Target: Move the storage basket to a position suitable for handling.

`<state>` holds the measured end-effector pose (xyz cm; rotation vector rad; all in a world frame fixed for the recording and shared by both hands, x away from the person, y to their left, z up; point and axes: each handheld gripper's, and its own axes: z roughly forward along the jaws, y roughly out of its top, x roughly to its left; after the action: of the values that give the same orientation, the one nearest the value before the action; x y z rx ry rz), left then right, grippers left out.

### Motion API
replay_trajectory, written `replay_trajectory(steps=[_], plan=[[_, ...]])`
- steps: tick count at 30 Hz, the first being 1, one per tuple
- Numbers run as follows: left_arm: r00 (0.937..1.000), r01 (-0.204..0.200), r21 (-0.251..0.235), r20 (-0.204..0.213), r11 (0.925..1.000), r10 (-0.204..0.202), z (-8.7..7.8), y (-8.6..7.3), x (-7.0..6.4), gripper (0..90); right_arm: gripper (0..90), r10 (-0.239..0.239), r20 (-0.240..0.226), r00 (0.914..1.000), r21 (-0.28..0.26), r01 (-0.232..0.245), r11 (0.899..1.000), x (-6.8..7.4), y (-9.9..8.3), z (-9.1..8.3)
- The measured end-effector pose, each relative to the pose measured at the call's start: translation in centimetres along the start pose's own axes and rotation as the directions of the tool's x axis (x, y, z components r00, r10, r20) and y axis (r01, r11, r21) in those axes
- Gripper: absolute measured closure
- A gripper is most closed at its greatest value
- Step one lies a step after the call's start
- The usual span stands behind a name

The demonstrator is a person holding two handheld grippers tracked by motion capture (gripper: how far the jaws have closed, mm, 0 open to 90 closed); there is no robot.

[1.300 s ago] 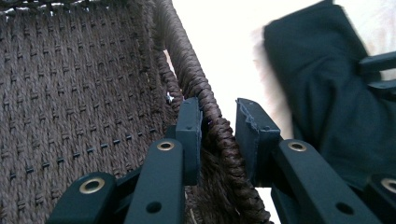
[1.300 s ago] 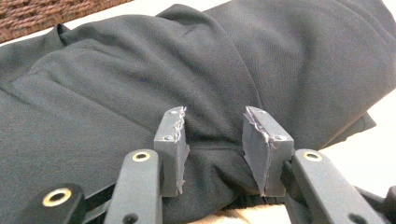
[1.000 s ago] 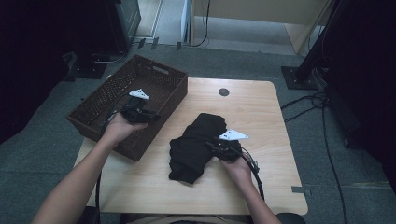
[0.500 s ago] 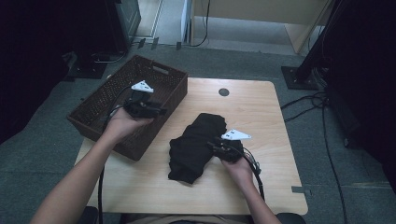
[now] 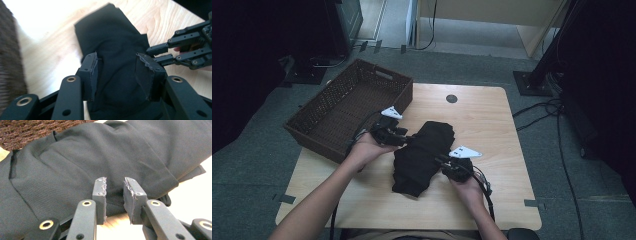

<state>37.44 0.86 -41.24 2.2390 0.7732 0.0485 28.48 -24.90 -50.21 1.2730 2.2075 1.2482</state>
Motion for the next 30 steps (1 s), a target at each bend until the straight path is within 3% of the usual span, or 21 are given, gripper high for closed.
replay_trajectory(steps=[4, 12, 16, 22, 27, 30], plan=[[0.9995, -0.014, 0.041, -0.026, 0.9991, 0.015, 2.0, -0.6, -0.4, 48.1, 73.2, -0.011, 0.006, 0.9999, 0.018, 0.011, 1.000, -0.1, -0.2, 0.4], [0.9992, 0.028, 0.089, -0.031, 0.9956, -0.025, 5.2, -2.0, -0.2, 41.6, 73.5, -0.020, 0.003, 0.9998, 0.031, 0.020, 0.999, -0.1, -0.4, 0.9], [0.9990, 0.032, 0.089, -0.035, 0.9955, -0.029, 5.8, -2.7, -0.1, 36.6, 73.6, -0.036, 0.002, 0.9993, 0.028, 0.036, 0.999, -0.1, -0.5, 0.9], [0.9989, 0.045, 0.120, -0.021, 0.9917, -0.043, 6.4, -2.9, 0.1, 21.4, 72.3, -0.060, -0.012, 0.9982, 0.026, 0.060, 0.998, 0.1, -0.9, 0.5], [0.9970, 0.076, 0.145, 0.003, 0.9866, -0.077, 7.2, -2.5, 0.0, 15.2, 73.0, -0.074, -0.021, 0.9970, 0.036, 0.075, 0.997, 0.3, -0.9, 1.1], [0.9968, 0.080, 0.160, -0.004, 0.9839, -0.080, 7.7, -2.3, 0.2, 11.5, 73.1, -0.092, -0.030, 0.9953, 0.025, 0.093, 0.995, 0.5, -0.7, 1.6]])
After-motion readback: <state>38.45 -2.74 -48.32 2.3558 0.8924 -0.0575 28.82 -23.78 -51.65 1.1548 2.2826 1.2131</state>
